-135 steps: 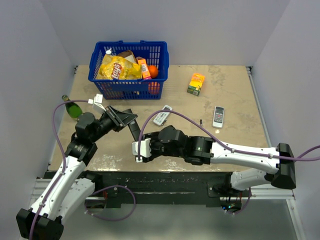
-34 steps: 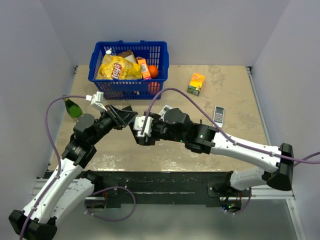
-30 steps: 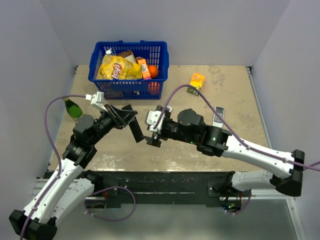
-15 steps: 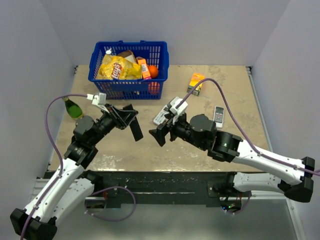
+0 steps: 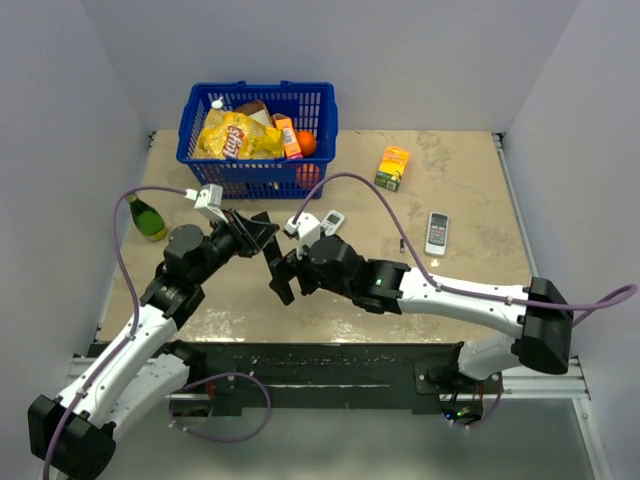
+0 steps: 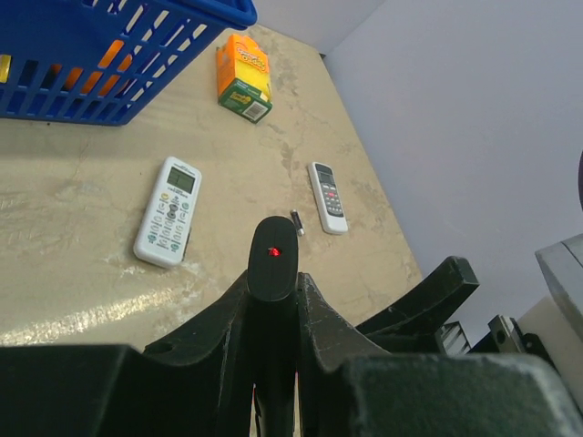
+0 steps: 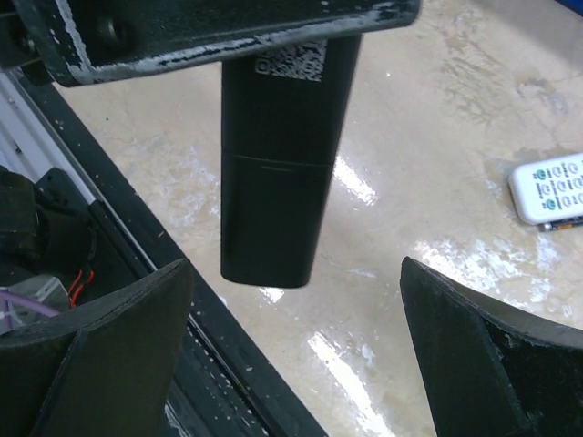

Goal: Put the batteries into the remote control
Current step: Adjust the remote control.

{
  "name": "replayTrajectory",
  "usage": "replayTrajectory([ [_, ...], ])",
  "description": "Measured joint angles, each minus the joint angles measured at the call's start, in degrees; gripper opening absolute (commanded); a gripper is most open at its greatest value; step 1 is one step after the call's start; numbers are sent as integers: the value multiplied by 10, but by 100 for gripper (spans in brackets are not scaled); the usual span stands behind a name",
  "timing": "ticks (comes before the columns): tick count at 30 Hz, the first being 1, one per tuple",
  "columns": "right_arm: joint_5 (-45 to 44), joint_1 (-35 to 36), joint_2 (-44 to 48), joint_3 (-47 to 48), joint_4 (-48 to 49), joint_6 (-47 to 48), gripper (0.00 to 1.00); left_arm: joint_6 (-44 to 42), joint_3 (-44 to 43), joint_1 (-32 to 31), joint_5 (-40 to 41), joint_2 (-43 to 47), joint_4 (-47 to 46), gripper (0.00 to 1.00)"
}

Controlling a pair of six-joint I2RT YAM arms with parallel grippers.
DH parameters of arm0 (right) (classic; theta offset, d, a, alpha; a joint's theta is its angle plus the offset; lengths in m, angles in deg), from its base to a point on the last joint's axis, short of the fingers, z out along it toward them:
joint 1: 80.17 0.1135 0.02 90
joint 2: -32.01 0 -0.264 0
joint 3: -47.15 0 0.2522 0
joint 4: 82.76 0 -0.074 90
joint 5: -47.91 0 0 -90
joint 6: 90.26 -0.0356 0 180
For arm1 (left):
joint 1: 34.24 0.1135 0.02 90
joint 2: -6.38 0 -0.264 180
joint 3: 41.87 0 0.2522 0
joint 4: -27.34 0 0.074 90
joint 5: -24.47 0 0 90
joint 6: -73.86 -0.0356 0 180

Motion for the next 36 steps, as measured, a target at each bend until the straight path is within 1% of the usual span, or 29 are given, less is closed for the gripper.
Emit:
replayTrajectory([
  [4,-5,3,-31,16,21,0,90,7,0,0,4,-2,-1,0],
  [5,-5,3,-37,20,25,0,84,9,0,0,4,-2,-1,0],
  [11,-9,3,-76,46,65,-2,70,19,2,0,5,-1,-7,0],
  [12,-9,3,-81,49,69,-2,64,22,6,0,5,-1,-10,0],
  [14,-9,3,-88,51,76,-2,58,26,11,0,3,-1,-13,0],
  [15,-12,3,-90,51,77,-2,50,27,14,0,2,-1,-14,0],
  [17,-19,3,-92,51,75,-2,39,31,17,0,1,-1,-16,0],
  [18,-24,2,-92,51,71,-5,31,32,18,0,1,-1,-17,0],
  [21,-24,-3,-92,53,71,-10,17,34,18,1,5,0,-24,0],
  [22,-24,-2,-92,53,71,-10,9,35,18,1,5,0,-24,0],
  [23,-24,-2,-92,54,70,-9,5,35,18,1,5,0,-25,0],
  [24,-24,-2,-92,54,70,-9,1,35,18,1,5,0,-25,2],
  [25,-24,-2,-92,54,70,-9,0,35,18,1,5,0,-25,7],
  [27,-24,-2,-92,54,68,-9,0,35,18,1,5,0,-24,14],
  [28,-24,-2,-91,54,67,-9,0,35,18,1,5,0,-23,24],
  [30,-23,-1,-88,54,61,-8,0,35,18,0,5,2,-22,34],
  [31,-23,-1,-85,54,58,-7,0,35,18,0,5,4,-21,44],
  [33,-22,0,-76,54,44,-3,0,29,18,0,8,10,-17,55],
  [34,-22,0,-71,54,39,0,0,26,18,0,11,13,-15,66],
  [36,-23,1,-59,54,27,4,0,17,18,0,20,21,-7,76],
])
